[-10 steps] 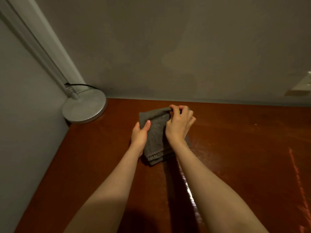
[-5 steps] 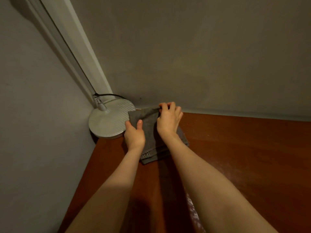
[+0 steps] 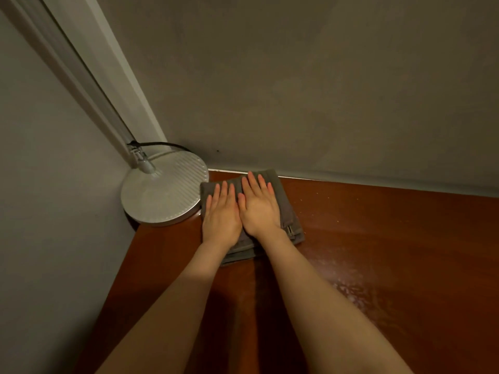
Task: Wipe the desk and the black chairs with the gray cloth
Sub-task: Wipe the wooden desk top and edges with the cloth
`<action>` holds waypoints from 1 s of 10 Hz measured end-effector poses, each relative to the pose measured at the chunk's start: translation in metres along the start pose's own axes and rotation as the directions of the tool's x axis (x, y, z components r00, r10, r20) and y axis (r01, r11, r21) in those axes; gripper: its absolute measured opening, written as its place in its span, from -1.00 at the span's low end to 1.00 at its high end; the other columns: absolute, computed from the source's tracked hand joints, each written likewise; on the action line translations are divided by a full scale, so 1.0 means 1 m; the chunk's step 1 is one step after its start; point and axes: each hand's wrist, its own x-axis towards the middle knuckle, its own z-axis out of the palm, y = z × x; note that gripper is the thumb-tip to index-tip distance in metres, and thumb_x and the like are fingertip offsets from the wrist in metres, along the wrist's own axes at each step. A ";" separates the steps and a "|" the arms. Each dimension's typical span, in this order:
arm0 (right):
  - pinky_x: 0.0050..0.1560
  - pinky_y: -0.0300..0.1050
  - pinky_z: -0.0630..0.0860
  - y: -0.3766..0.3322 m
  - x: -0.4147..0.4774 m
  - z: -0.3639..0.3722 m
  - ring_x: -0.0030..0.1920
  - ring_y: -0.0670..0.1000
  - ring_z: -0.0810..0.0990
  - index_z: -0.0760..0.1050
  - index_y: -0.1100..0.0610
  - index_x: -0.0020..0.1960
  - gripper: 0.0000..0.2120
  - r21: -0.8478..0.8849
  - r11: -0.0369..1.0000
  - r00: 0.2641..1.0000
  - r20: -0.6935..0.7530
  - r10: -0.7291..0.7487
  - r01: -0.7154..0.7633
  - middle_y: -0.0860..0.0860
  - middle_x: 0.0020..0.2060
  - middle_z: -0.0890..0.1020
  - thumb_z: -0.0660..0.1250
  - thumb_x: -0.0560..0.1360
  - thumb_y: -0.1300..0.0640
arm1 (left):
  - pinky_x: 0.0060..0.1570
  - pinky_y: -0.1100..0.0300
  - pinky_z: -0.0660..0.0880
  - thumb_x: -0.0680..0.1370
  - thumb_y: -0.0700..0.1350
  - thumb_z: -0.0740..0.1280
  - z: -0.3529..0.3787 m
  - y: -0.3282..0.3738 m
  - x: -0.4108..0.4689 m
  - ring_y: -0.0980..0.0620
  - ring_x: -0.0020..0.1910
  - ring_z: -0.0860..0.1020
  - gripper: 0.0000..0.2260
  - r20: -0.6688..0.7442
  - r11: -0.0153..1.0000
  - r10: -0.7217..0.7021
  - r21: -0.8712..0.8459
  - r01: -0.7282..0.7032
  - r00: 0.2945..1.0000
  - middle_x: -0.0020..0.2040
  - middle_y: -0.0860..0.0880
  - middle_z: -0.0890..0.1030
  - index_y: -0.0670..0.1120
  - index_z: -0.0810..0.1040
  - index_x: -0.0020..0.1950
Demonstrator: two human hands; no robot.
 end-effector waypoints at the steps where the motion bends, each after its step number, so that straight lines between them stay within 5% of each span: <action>1: 0.46 -0.09 -0.24 0.011 0.001 -0.004 0.53 0.03 -0.10 0.02 0.15 0.53 -0.53 0.025 0.999 0.999 -0.020 0.030 -0.029 0.05 0.53 0.01 -0.05 0.65 0.07 | 0.45 0.13 -0.21 0.67 -0.03 -0.11 0.000 0.010 0.007 0.02 0.53 -0.14 -0.55 0.059 1.000 0.006 -0.022 -0.005 0.998 0.56 -0.05 -0.09 -0.12 -0.07 0.54; 10: 0.46 -0.11 -0.24 0.187 -0.060 -0.080 0.53 0.02 -0.08 0.04 0.16 0.53 -0.53 0.039 0.974 0.966 -0.123 0.225 -0.222 0.05 0.53 0.02 -0.03 0.64 0.09 | 0.46 0.13 -0.22 0.67 0.01 -0.14 0.055 0.201 0.003 0.04 0.52 -0.16 -0.55 0.123 0.980 0.190 0.039 -0.196 0.974 0.56 -0.04 -0.11 -0.09 -0.11 0.54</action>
